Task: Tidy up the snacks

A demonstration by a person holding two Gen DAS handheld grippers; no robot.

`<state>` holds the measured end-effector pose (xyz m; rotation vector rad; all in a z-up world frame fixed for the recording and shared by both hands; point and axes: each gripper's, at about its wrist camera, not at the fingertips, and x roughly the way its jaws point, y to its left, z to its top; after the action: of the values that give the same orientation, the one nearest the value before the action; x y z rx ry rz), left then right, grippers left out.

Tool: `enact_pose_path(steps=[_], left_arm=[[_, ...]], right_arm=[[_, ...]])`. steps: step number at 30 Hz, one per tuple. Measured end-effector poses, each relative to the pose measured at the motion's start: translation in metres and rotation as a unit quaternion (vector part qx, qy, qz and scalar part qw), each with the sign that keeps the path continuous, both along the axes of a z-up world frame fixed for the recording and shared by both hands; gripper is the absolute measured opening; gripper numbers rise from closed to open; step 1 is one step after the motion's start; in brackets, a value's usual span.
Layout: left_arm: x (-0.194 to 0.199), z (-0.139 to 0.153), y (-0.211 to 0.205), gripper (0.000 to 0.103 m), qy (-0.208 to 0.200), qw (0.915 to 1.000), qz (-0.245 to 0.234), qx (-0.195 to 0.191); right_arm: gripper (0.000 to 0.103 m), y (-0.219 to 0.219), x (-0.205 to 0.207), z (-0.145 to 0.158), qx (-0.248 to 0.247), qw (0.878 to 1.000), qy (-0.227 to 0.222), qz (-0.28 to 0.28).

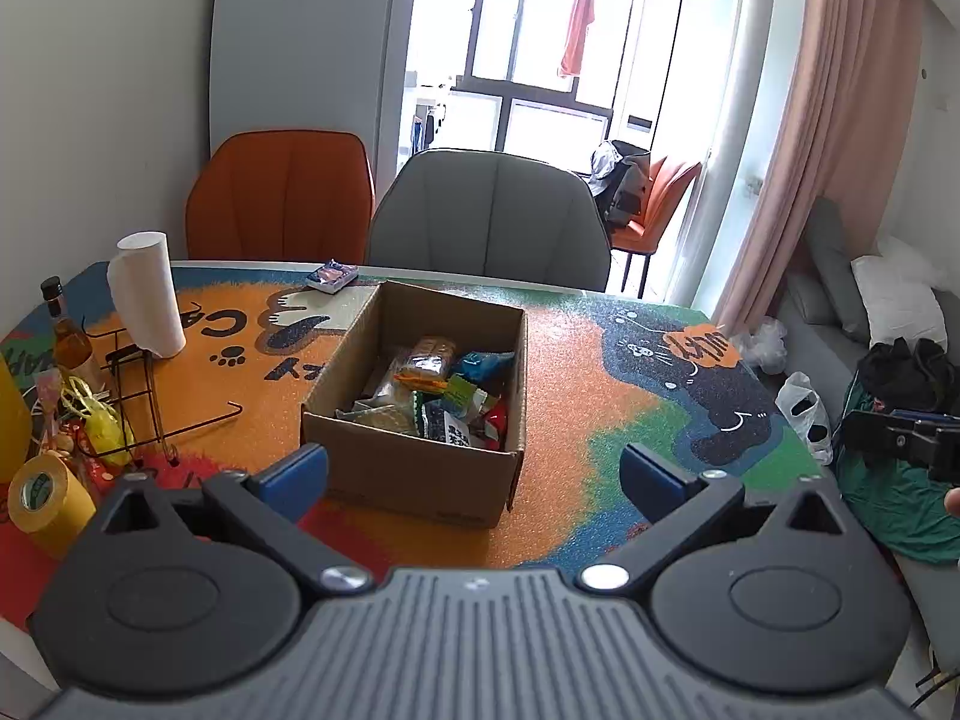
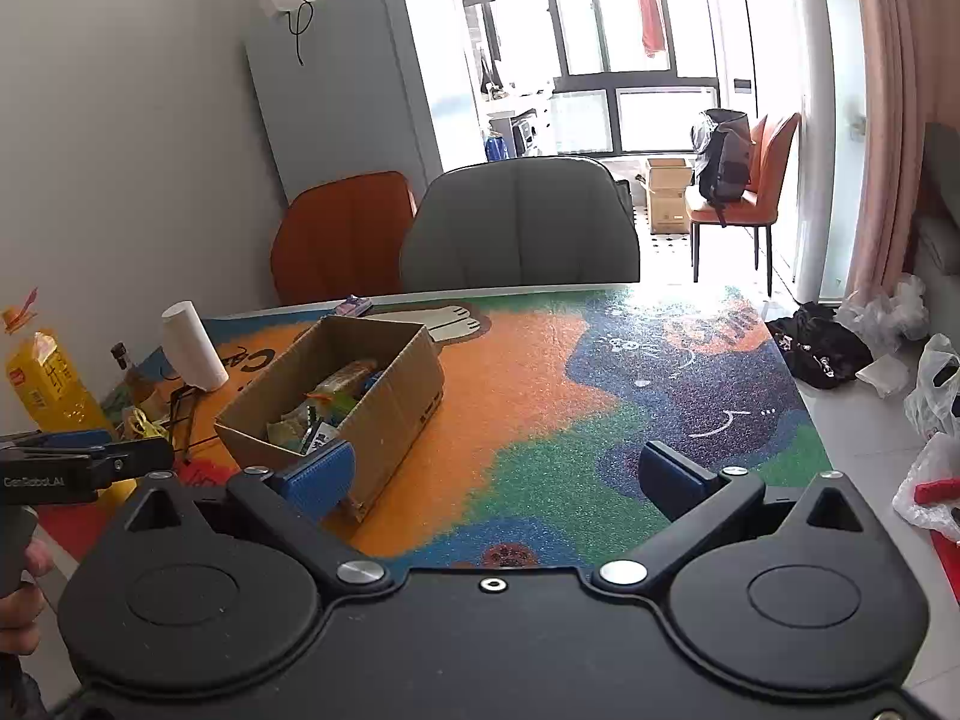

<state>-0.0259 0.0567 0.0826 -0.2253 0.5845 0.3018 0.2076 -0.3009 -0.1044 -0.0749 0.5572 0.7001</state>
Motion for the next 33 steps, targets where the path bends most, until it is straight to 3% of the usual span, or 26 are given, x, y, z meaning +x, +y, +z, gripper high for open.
enact_pose_path(steps=[33], left_arm=[[0.013,-0.004,0.001,0.103,0.006,1.0000,-0.005,-0.004]], right_arm=[[0.103,0.007,0.007,-0.002,-0.012,1.000,0.000,0.000]])
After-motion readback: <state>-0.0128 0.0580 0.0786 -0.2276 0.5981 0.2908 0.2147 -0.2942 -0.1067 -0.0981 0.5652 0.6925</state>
